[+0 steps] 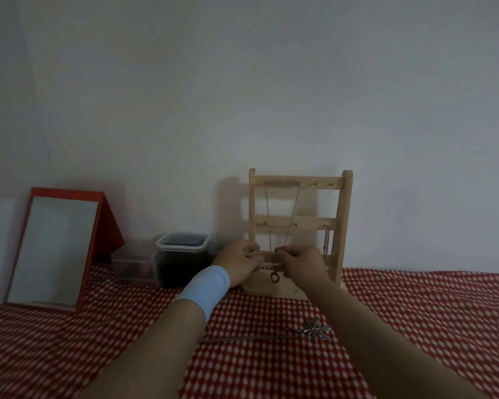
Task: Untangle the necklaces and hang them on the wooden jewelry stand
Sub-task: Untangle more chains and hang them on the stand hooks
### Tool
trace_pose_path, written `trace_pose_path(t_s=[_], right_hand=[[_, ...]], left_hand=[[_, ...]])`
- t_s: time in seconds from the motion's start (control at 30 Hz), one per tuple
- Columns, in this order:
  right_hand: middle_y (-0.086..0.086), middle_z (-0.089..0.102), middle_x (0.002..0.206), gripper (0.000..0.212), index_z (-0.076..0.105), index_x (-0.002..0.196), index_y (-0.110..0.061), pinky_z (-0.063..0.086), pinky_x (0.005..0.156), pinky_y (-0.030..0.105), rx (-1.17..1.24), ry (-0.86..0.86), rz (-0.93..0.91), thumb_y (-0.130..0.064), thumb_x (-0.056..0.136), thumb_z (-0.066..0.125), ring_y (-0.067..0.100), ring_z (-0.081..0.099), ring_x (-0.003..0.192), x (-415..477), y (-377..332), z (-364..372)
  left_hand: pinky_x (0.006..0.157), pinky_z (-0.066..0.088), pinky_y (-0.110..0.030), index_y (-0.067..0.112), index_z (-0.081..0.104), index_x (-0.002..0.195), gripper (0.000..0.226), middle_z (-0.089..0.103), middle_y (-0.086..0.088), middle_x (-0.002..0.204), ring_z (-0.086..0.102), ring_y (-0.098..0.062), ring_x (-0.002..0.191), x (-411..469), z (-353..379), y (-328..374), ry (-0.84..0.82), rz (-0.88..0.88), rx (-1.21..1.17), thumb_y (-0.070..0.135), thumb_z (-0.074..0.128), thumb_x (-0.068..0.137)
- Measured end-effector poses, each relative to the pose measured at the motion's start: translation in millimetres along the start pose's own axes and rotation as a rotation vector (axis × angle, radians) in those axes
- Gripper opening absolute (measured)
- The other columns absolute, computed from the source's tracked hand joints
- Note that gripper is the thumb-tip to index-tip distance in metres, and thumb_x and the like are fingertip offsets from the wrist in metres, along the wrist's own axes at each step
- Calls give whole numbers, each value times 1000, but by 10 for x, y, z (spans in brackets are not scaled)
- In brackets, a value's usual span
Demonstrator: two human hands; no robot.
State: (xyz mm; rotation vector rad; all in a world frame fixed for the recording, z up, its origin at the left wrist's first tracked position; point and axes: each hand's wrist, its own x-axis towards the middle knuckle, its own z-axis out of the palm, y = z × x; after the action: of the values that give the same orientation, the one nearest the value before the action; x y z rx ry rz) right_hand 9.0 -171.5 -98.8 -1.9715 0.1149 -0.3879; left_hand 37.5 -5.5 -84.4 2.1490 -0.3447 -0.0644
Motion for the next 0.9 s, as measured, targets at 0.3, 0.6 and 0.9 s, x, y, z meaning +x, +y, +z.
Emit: trace_pose_path(t_s=[0.3,0.6,0.9], right_hand=[[0,74,85,30,73,94,-15,62,78,34,-767,-302,-122,-41,98,60,14,71,77,-137,-305,148],[-17,72,100,29,81,102,-28,49,91,24,-766,-957,-276,-46,80,83,4,64,96,-474,-351,832],[-6,75,107,20,80,110,-20,55,90,27,-663,-794,-332,-26,97,65,7,66,96,-433,-294,804]], left_hand=[[100,45,-29,20,69,120,30,65,0,125,60,-19,112,-370,-340,-350,-195,-37,483,24,54,94],[78,44,-24,26,68,93,9,65,9,94,62,-15,90,-646,-574,-956,-217,-34,633,26,64,85],[87,52,-30,35,62,90,17,64,11,97,62,-12,93,-842,-662,-862,-169,21,405,37,74,78]])
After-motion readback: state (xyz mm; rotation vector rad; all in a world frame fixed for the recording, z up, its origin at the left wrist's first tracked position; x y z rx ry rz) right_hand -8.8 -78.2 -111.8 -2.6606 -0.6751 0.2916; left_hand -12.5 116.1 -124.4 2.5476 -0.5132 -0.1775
